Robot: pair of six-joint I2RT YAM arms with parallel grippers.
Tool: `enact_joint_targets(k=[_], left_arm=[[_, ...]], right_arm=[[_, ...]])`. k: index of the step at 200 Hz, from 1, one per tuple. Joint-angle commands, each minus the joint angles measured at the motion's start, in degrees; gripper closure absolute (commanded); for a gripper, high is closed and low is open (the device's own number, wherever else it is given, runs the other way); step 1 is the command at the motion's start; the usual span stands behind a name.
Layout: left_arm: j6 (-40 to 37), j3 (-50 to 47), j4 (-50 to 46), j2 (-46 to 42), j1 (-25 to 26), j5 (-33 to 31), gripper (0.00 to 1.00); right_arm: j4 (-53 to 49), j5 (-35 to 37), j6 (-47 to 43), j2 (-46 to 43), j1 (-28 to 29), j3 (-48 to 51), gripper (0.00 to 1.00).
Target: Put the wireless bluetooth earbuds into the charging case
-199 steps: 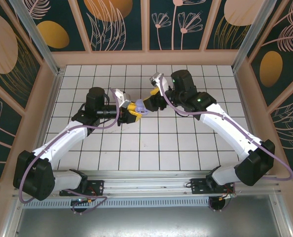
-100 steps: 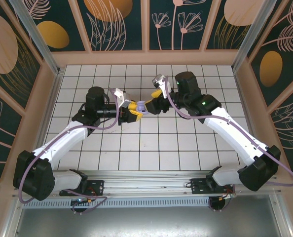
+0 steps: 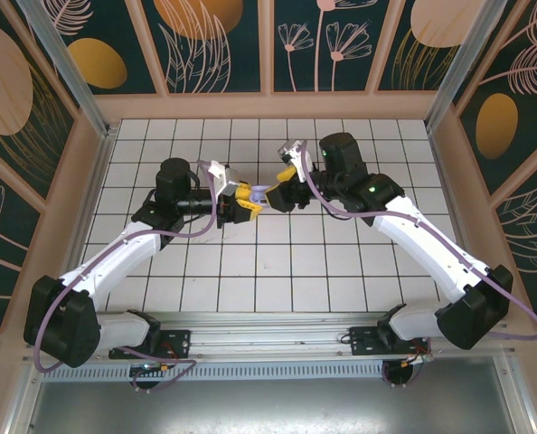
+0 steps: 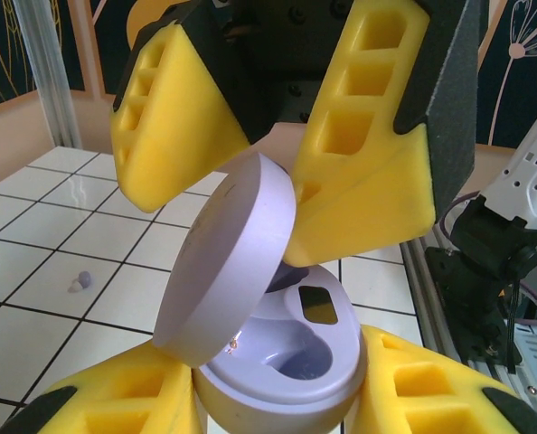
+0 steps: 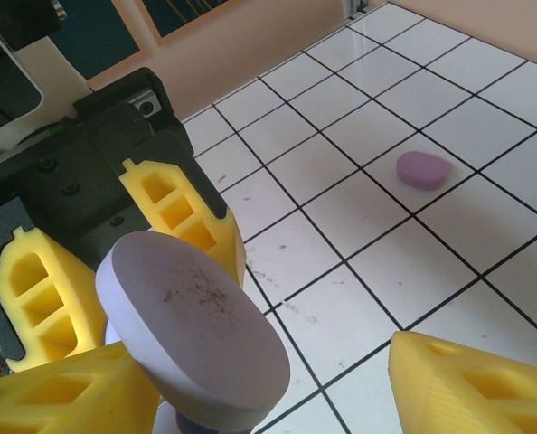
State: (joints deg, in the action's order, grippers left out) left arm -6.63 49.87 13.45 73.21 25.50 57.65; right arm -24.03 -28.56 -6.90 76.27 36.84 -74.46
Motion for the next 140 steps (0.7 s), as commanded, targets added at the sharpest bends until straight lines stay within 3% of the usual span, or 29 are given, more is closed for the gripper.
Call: enact_joint_targets(k=[1, 83, 140], left_arm=[[1.13, -0.39, 2.38, -0.96, 0.17, 1.23, 1.0], [2.81, -0.21, 3.51, -0.18, -0.09, 0.74, 1.0], [3.47, -0.55, 4.86, 0.07, -0.13, 1.72, 1.0]], right_arm=[[0.65, 0.37, 0.95, -0.23, -0.12, -0.21, 0.33], [-0.31, -1.24, 0.15, -1.94, -0.28, 0.63, 0.33], [2.46, 4.83, 3.11, -2.45, -1.5, 1.75, 0.32]])
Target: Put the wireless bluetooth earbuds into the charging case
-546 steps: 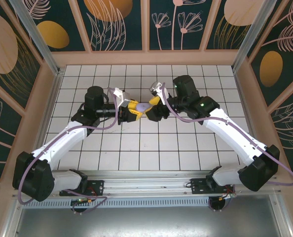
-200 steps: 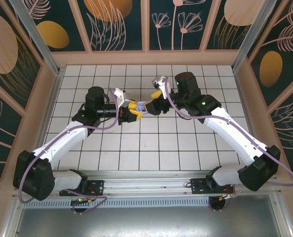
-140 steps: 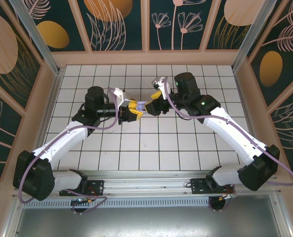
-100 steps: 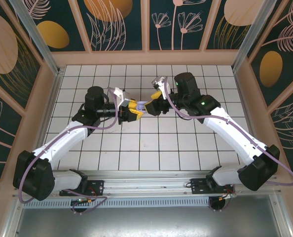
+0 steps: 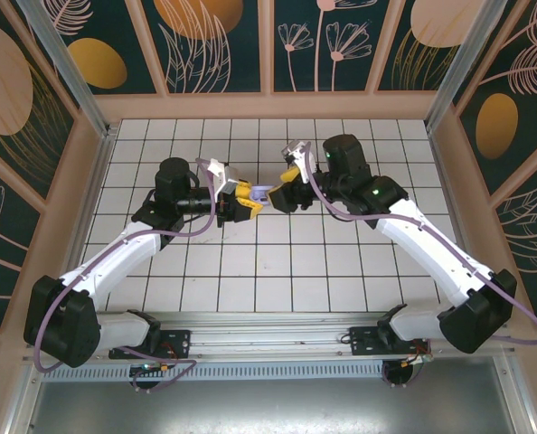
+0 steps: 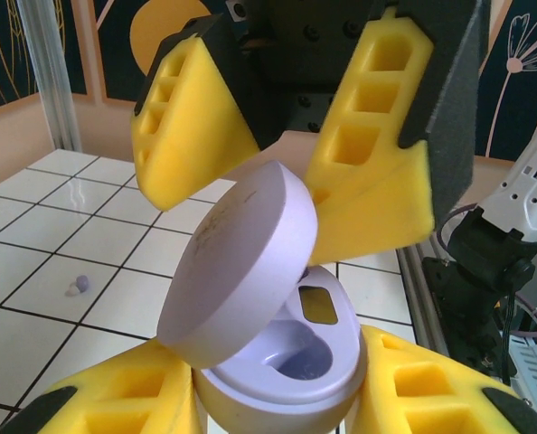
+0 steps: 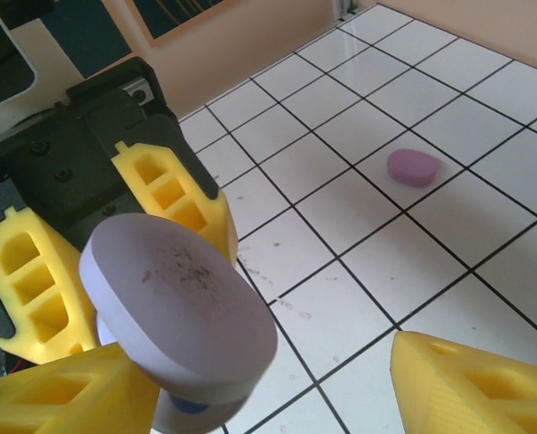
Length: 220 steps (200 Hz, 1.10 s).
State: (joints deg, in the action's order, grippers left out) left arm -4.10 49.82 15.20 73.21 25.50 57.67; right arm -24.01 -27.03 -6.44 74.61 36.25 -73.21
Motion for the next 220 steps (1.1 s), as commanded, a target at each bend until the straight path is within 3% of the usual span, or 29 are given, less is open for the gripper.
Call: enact_joint_targets(k=[1, 72, 127, 163, 220], left_arm=[[0.93, -0.51, 3.14, 0.08, -0.11, 1.76, 1.0], [-3.75, -1.57, 0.27, -1.2, -0.13, 0.78, 1.0], [-11.52, 0.02, -6.39, -2.1, -0.1, -2.1, 1.0], [-10.62, -0.5, -4.85, -2.0, -0.1, -1.6, 1.0], [-3.47, -2.16, 1.68, -1.81, -0.25, -2.56, 1.0]], right_arm=[[2.5, 3.34, 2.79, -0.7, -0.96, 0.47, 0.32], [3.48, 0.34, 7.43, 6.78, -1.64, -4.77, 0.34], [5.38, -5.09, 11.49, 6.26, -3.81, -2.42, 0.38], [5.63, -10.98, 16.27, 6.43, -9.28, -0.73, 0.39], [4.3, -16.09, 13.4, 2.69, -9.23, 1.77, 0.38]])
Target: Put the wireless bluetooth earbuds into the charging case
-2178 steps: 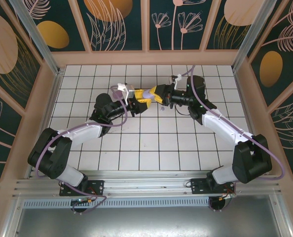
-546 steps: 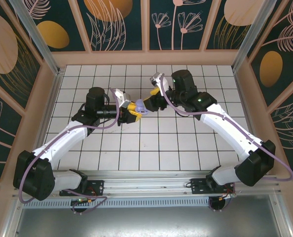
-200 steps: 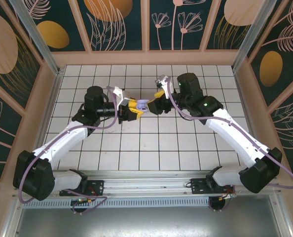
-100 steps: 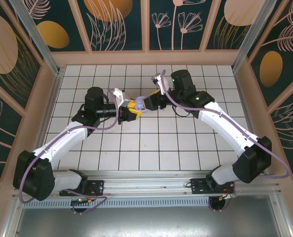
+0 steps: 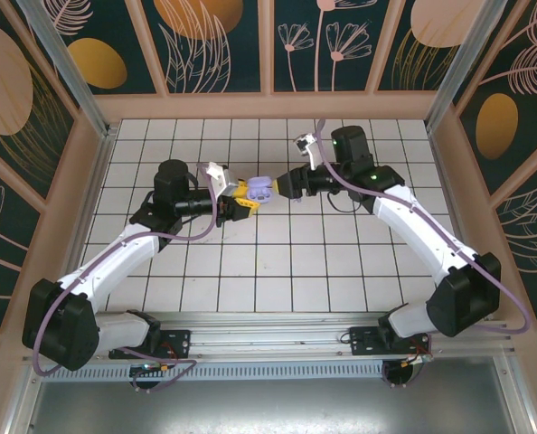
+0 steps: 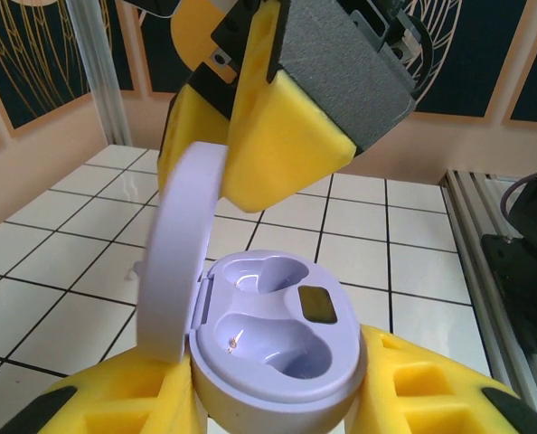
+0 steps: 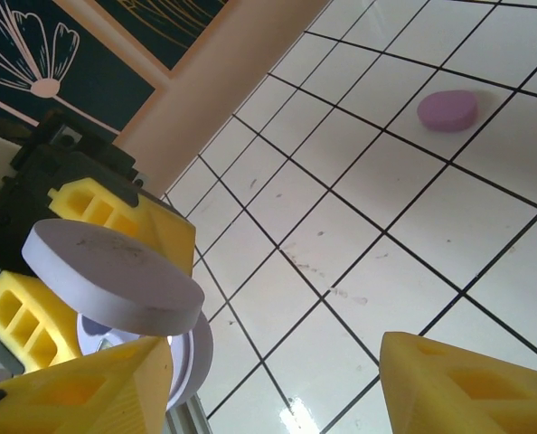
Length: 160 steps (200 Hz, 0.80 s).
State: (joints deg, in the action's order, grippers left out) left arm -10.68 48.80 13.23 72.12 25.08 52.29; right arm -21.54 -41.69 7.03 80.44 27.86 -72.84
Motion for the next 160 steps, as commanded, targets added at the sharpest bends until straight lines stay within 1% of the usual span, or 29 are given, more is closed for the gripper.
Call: enact_joint_targets(k=[1, 35, 55, 87, 100, 108, 114, 135, 146, 160], left_arm=[[3.2, -1.19, 3.73, -0.69, 0.15, 2.82, 1.0], [5.55, -0.69, 5.27, 0.26, 0.05, 2.56, 1.0], [5.93, -0.63, 5.48, 0.44, -0.12, 1.83, 1.0], [5.7, -1.33, 5.11, -0.08, -0.04, -0.06, 1.0], [5.58, -1.73, 4.87, -0.44, -0.11, -1.59, 1.0], [5.34, -1.94, 4.6, -0.61, -0.12, -2.54, 1.0], [5.1, -2.24, 4.5, -0.73, -0.12, -2.93, 1.0], [5.24, -2.97, 4.6, -1.09, -0.14, -3.75, 1.0], [5.37, -3.41, 4.86, -1.34, -0.12, -3.94, 1.0], [5.33, -4.02, 5.04, -1.75, -0.16, -4.36, 1.0]], right_arm=[[1.8, -1.4, -0.07, -3.21, -0.86, 1.44, 0.38], [0.35, -0.97, -0.65, -4.37, -0.93, 2.61, 0.37], [-0.24, 1.52, 0.23, -5.24, -1.49, 3.98, 0.37], [2.6, 6.27, 9.77, -6.0, -6.34, 8.3, 0.38], [3.74, 11.29, 14.51, -5.63, -7.65, 10.6, 0.39], [3.68, 14.74, 17.42, -4.74, -7.97, 11.58, 0.4], [3.69, 16.56, 19.18, -3.78, -7.94, 12.19, 0.43], [4.65, 17.36, 24.72, 1.35, -7.88, 13.08, 0.52], [5.82, 17.7, 25.89, 4.03, -7.55, 13.33, 0.54], [6.05, 19.94, 24.8, 7.25, -6.83, 12.08, 0.58]])
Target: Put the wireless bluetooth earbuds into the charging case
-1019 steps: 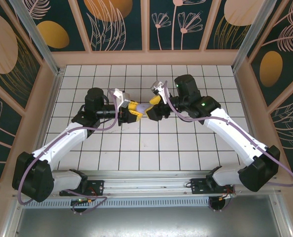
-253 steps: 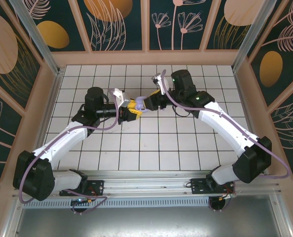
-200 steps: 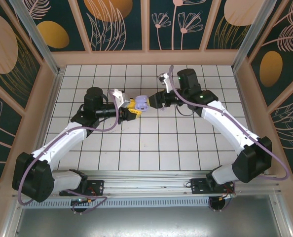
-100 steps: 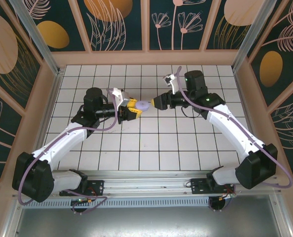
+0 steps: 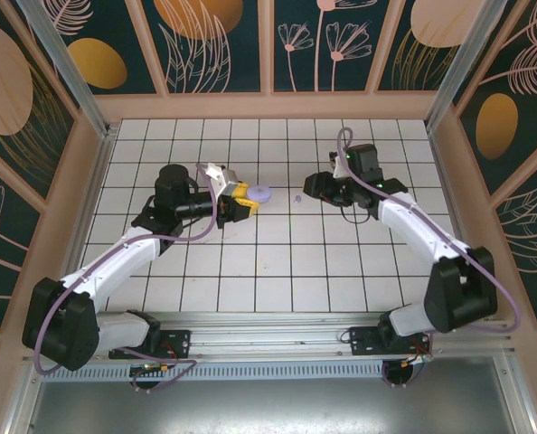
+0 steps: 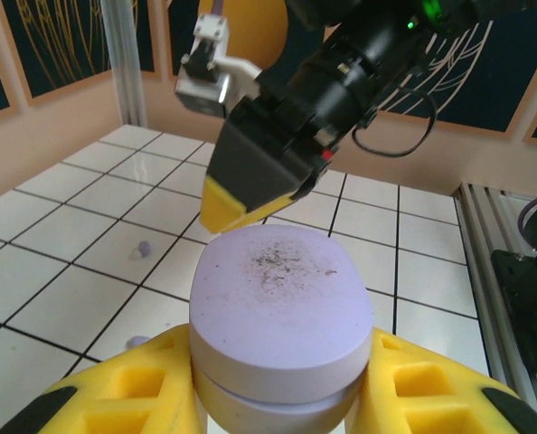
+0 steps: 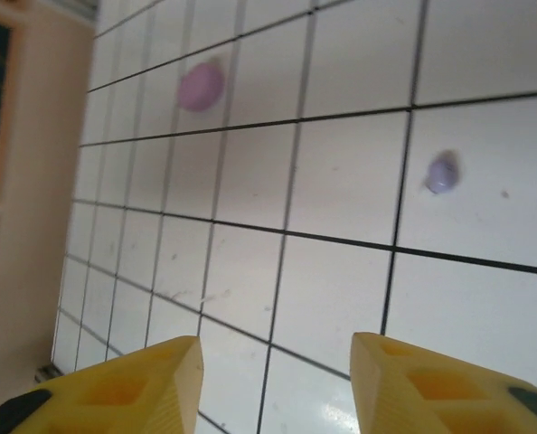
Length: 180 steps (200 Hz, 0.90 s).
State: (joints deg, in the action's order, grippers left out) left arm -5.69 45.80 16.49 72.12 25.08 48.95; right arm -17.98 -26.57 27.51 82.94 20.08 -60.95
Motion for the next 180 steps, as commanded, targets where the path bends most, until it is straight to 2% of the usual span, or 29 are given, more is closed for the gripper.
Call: enact_joint_targets(k=[1, 23, 40, 119, 150, 180], left_arm=[[0.38, -1.05, 1.79, -1.78, -0.1, -0.99, 1.0], [0.53, -1.87, 1.82, -2.52, -0.12, -1.59, 1.0], [0.76, -2.74, 2.35, -3.11, -0.12, -1.95, 1.0], [1.53, -4.59, 3.82, -3.78, -0.12, -2.88, 1.0], [1.48, -4.76, 3.94, -3.41, -0.12, -2.85, 1.0], [1.4, -4.93, 4.08, -2.95, -0.12, -2.85, 1.0]], right_arm=[[2.45, 5.01, 4.19, 5.08, 0.99, 0.03, 0.58], [0.46, 7.1, 0.71, 10.89, 1.31, -3.69, 0.66], [-1.44, 7.96, -1.29, 15.22, 1.26, -6.53, 0.68], [-2.48, 12.13, -5.24, 25.4, 1.36, -12.43, 0.64], [-2.32, 11.41, -6.12, 28.01, 1.31, -13.98, 0.65], [-2.24, 11.17, -6.67, 29.93, 1.63, -15.25, 0.6]])
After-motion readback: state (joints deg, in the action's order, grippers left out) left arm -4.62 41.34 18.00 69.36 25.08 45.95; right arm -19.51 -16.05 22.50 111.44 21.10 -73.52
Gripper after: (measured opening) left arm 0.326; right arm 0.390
